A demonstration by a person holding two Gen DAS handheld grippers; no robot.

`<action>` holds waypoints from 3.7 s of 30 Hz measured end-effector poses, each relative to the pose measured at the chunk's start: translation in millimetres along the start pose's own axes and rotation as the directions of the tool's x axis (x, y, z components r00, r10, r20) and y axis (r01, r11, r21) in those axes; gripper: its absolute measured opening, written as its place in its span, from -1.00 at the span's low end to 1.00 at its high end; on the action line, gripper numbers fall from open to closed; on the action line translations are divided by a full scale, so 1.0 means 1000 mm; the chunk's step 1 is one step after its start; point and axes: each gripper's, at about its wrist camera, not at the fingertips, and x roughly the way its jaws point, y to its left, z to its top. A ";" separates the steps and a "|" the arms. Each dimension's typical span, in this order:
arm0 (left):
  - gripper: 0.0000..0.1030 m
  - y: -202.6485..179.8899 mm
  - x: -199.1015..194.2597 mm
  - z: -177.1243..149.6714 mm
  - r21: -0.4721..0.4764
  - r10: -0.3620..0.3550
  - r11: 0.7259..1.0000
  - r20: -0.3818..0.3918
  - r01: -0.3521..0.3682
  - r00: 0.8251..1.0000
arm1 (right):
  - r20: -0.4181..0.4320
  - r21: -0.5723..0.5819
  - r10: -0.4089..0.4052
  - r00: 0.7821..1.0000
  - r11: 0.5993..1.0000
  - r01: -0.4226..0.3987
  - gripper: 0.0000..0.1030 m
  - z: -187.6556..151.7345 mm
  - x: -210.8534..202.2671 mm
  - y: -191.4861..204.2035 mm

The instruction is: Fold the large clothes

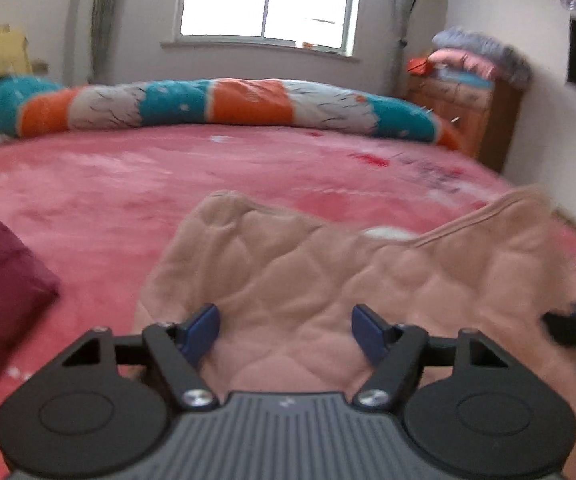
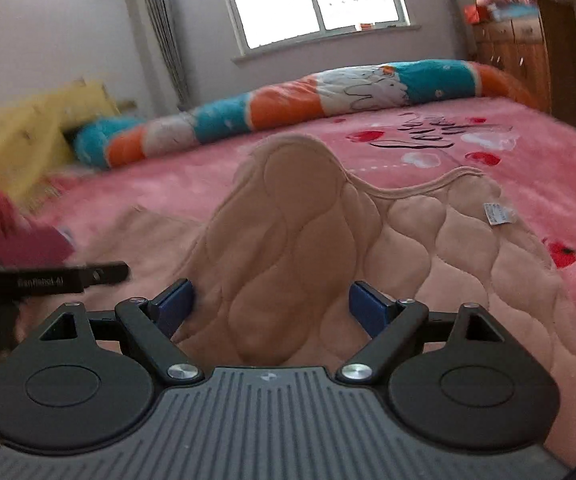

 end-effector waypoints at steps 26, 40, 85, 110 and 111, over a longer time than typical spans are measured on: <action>0.73 0.013 -0.026 0.005 -0.124 0.105 0.988 0.089 -0.094 0.991 | 0.135 0.327 -0.167 0.977 0.938 0.115 1.00 0.048 -0.026 -0.108; 0.83 -0.047 -0.017 0.040 0.036 -0.030 0.999 0.191 0.023 0.981 | 0.010 0.156 -0.296 0.955 0.944 0.290 -0.01 0.020 -0.008 -0.107; 0.89 -0.150 0.067 0.031 0.070 -0.126 0.989 -0.062 0.130 0.990 | 0.069 0.314 -0.347 0.935 0.898 0.310 0.93 0.009 -0.030 -0.132; 0.99 -0.066 -0.009 0.043 -0.056 -0.173 0.983 0.014 0.174 0.985 | -0.018 0.545 -0.248 0.969 0.810 0.218 1.00 0.006 -0.033 -0.165; 0.99 -0.050 -0.019 0.043 -0.077 -0.160 0.984 0.023 0.161 0.987 | -0.011 0.546 -0.249 0.968 0.810 0.215 1.00 0.008 -0.038 -0.166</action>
